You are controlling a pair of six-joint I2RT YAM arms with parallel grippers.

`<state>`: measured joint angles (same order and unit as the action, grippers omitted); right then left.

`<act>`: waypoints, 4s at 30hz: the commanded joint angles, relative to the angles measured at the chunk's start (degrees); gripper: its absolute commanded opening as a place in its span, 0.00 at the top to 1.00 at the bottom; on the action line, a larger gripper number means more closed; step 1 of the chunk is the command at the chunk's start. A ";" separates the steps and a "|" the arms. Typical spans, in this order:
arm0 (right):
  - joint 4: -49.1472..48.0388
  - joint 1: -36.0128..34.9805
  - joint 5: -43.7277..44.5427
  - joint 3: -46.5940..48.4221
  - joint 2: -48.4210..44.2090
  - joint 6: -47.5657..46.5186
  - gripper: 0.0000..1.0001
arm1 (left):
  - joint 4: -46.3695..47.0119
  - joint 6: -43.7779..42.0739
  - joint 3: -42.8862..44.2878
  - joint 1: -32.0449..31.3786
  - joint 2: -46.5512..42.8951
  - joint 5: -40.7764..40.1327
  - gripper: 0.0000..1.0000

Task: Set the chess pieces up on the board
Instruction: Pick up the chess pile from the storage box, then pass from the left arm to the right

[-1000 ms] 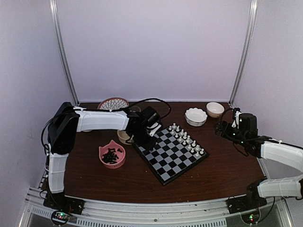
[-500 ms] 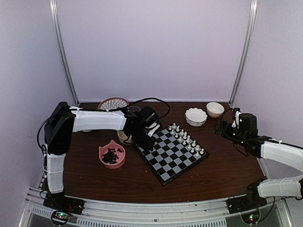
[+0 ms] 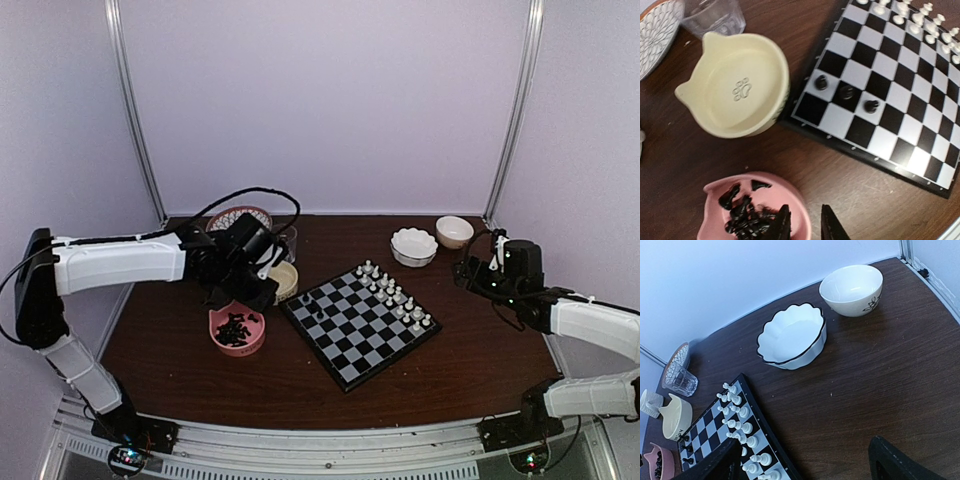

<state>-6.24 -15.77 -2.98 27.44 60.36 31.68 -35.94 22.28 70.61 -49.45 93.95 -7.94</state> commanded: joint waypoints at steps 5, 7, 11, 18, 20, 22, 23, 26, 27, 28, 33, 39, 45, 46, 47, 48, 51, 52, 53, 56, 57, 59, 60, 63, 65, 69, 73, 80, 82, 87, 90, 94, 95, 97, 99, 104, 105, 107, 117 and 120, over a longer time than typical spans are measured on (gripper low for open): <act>-0.48 -0.23 1.05 0.07 -0.08 -0.29 0.09 | 9.40 0.13 -15.23 6.37 -9.21 -6.96 0.76; -0.53 -0.23 1.10 0.19 0.16 -0.37 0.09 | 9.61 -0.75 -15.78 6.55 -7.99 -9.73 0.75; -0.54 -0.23 1.10 0.21 0.29 -0.44 0.09 | 8.08 -1.37 -13.50 6.56 -4.31 -11.45 0.78; -0.62 -0.23 1.15 0.07 0.28 -0.65 0.09 | 7.99 -3.86 -12.20 6.74 -1.37 -12.05 0.77; -0.61 -0.23 1.23 0.07 0.54 -0.67 0.09 | 7.55 -4.24 -11.86 6.78 -0.69 -11.79 0.75; -0.59 -0.23 1.20 0.11 0.55 -0.66 0.09 | 7.15 -4.43 -11.39 6.82 0.20 -11.44 0.75; -0.57 -0.23 1.21 0.07 0.43 -0.66 0.09 | 6.98 -4.44 -11.19 6.82 0.92 -11.24 0.75; -0.46 -0.27 1.29 0.08 0.04 -0.73 0.09 | 6.43 -4.59 -10.20 6.82 2.77 -10.43 0.75; -0.43 -0.23 1.38 0.08 -0.05 -0.79 0.09 | 6.15 -4.54 -9.74 6.82 3.47 -10.24 0.75; -0.44 -0.23 1.50 0.09 0.01 -0.83 0.09 | 5.86 -4.53 -9.44 6.82 3.97 -9.92 0.75; -0.54 -0.23 1.29 0.29 0.61 -0.74 0.09 | 4.77 -4.18 -9.09 6.82 4.78 -8.45 0.75; -0.99 -0.26 0.78 0.10 0.48 -0.70 0.09 | 1.91 -3.31 -8.04 6.82 6.40 -9.37 0.74; -0.35 -0.23 1.32 0.25 0.11 -1.02 0.09 | -1.07 -3.52 -6.12 6.85 9.62 -10.65 0.74; -0.33 -0.23 1.36 0.29 0.18 -1.01 0.09 | -1.47 -3.56 -5.77 6.83 10.19 -10.83 0.74; -0.28 -0.24 1.33 0.34 0.20 -1.02 0.09 | -1.98 -3.56 -5.36 6.82 10.86 -10.84 0.74; -0.20 -0.23 1.28 0.45 0.13 -1.08 0.09 | -2.43 -3.56 -5.01 6.82 11.63 -10.79 0.75; 0.15 -0.23 1.64 0.48 -0.18 -1.23 0.09 | -3.72 -3.20 -4.07 6.87 12.62 -11.14 0.80; 0.29 -0.23 1.80 0.48 -0.39 -1.34 0.09 | -4.16 -2.99 -3.86 6.83 12.51 -11.47 0.84; 0.41 -0.23 2.04 0.38 -0.48 -1.42 0.09 | -4.43 -2.81 -3.78 6.84 12.12 -11.88 0.90; 0.23 -0.23 2.21 0.29 -0.64 -1.44 0.09 | -3.94 -2.51 -4.46 6.76 9.41 -11.88 0.96; 0.12 -0.23 2.01 0.34 -0.48 -1.50 0.09 | -3.36 -2.56 -5.04 6.66 8.08 -11.50 0.96; 0.15 -0.24 1.76 0.50 -0.18 -1.53 0.09 | -1.74 -2.67 -6.39 6.44 5.27 -10.19 0.96; 0.13 -0.23 1.83 0.48 -0.09 -1.53 0.09 | -0.77 -2.80 -7.10 6.29 3.76 -9.37 0.96; 0.06 -0.25 1.06 0.38 -0.14 -2.03 0.09 | 2.26 -3.44 -9.69 5.64 -0.25 -7.09 0.96; -1.45 -0.42 -1.63 0.31 0.05 -2.82 0.09 | 4.18 -3.47 -11.15 5.31 -2.36 -6.45 0.96; -2.41 -1.00 -2.88 0.39 0.47 -3.63 0.09 | 8.22 -3.27 -13.96 5.31 -5.69 -5.27 0.97; -2.76 -1.28 -3.05 0.91 2.15 -3.80 0.09 | 10.02 -2.78 -15.20 5.26 -6.84 -5.68 0.97; -6.71 -5.34 -8.32 2.60 6.02 -5.84 0.10 | 19.30 -4.11 -20.52 5.24 -13.08 2.21 0.97; -7.39 -7.96 -8.83 3.54 7.30 -7.21 0.10 | 20.62 -4.47 -21.61 5.26 -15.08 3.78 0.97; -8.15 -14.52 -8.32 5.60 9.64 -10.78 0.11 | 21.21 -4.75 -23.28 5.29 -19.76 3.96 0.96; -9.76 -18.37 -9.56 6.04 10.10 -12.61 0.12 | 22.52 -3.66 -24.17 5.25 -22.88 5.78 0.96; -12.59 -23.47 -11.45 5.46 8.29 -15.13 0.12 | 25.75 1.57 -23.92 5.24 -25.34 11.61 0.96; -13.36 -24.63 -11.65 5.17 7.76 -15.56 0.12 | 26.26 3.52 -23.34 5.28 -25.71 12.69 0.96; -15.13 -26.20 -12.17 4.42 6.72 -16.11 0.13 | 26.95 7.86 -21.88 5.31 -26.27 14.36 0.96; -16.94 -27.10 -12.90 3.81 6.20 -16.13 0.13 | 28.60 12.50 -20.71 5.24 -26.72 14.90 0.96; -18.12 -30.50 -10.51 3.20 3.31 -16.88 0.13 | 44.42 26.81 -23.27 5.24 -25.81 18.60 0.95; -17.56 -31.75 -9.44 3.63 2.60 -17.13 0.13 | 47.86 29.83 -23.72 5.26 -25.04 19.18 0.95; -15.93 -33.56 -7.61 5.18 1.63 -17.22 0.13 | 52.94 34.94 -23.77 5.26 -23.23 19.93 0.96; -19.35 -41.08 -0.45 11.72 6.98 -3.40 0.13 | 79.44 51.40 -27.65 5.25 -17.68 20.09 0.95; -19.94 -44.11 2.13 15.23 11.48 -3.29 0.13 | 84.03 54.52 -27.39 5.25 -16.04 21.25 0.94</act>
<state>-23.42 -56.69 -5.78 38.57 67.48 24.71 33.76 69.71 43.33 -44.10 76.40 11.70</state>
